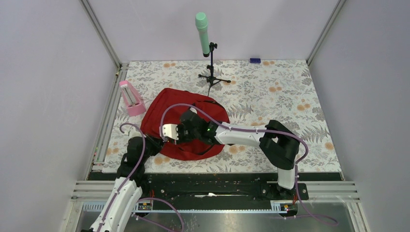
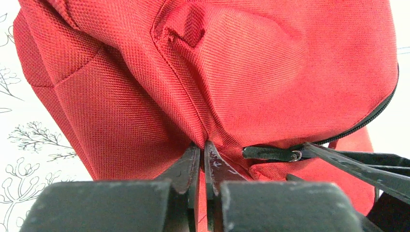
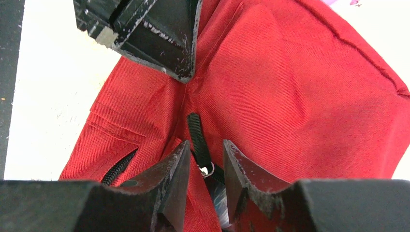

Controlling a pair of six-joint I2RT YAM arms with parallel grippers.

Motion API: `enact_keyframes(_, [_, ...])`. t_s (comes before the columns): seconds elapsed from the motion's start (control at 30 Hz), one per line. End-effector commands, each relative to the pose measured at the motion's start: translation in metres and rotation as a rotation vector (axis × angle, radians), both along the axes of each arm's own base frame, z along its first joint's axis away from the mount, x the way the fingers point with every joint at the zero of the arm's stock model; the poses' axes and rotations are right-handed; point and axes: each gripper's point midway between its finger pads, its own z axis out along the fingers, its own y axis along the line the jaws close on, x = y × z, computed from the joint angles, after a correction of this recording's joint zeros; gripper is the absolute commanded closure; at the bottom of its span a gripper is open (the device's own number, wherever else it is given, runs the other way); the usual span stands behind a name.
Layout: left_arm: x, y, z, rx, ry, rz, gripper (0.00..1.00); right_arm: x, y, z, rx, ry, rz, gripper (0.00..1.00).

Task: Pack the student bag
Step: Zip the student bag at the center of the board.

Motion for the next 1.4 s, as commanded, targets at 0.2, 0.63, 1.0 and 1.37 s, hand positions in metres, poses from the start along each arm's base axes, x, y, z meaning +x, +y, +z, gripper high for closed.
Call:
enact_keyframes(0.2, [-0.002, 0.002, 0.003, 0.01, -0.008, 0.001, 1.0, 0.008, 0.015, -0.01, -0.058, -0.034, 0.012, 0.6])
enact_keyframes(0.63, [-0.001, 0.005, 0.01, 0.023, -0.023, 0.013, 1.0, 0.016, -0.005, -0.049, -0.259, -0.113, -0.021, 0.52])
enact_keyframes(1.0, [0.0, 0.008, 0.013, 0.035, -0.027, 0.028, 1.0, 0.068, -0.015, -0.035, -0.253, -0.307, -0.293, 0.85])
enact_keyframes(1.37, [-0.001, 0.013, 0.014, 0.041, -0.025, 0.054, 1.0, 0.055, 0.011, 0.055, 0.149, -0.153, -0.348, 1.0])
